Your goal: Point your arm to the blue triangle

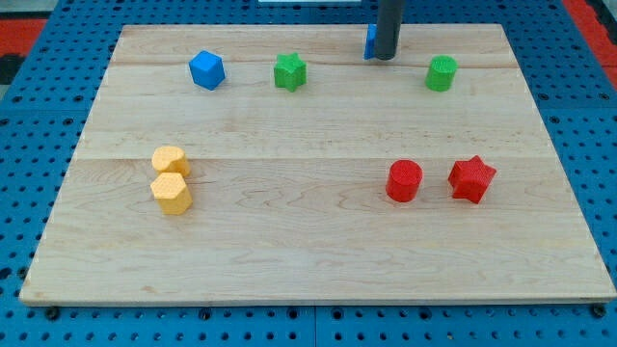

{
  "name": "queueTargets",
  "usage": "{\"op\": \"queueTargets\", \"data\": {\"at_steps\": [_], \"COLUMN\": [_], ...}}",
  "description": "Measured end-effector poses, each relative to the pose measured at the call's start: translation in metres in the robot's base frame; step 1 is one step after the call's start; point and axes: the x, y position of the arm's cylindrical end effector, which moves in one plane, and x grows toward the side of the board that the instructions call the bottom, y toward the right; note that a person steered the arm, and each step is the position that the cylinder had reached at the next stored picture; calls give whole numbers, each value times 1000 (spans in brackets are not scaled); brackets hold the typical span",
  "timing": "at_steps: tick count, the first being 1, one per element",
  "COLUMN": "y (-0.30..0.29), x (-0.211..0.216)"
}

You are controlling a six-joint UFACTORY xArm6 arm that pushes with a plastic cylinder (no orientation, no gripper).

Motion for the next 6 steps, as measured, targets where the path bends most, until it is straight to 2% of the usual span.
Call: {"op": "queueTargets", "data": {"at_steps": [1, 4, 6], "y": [28, 32, 32], "x": [0, -39, -41]}}
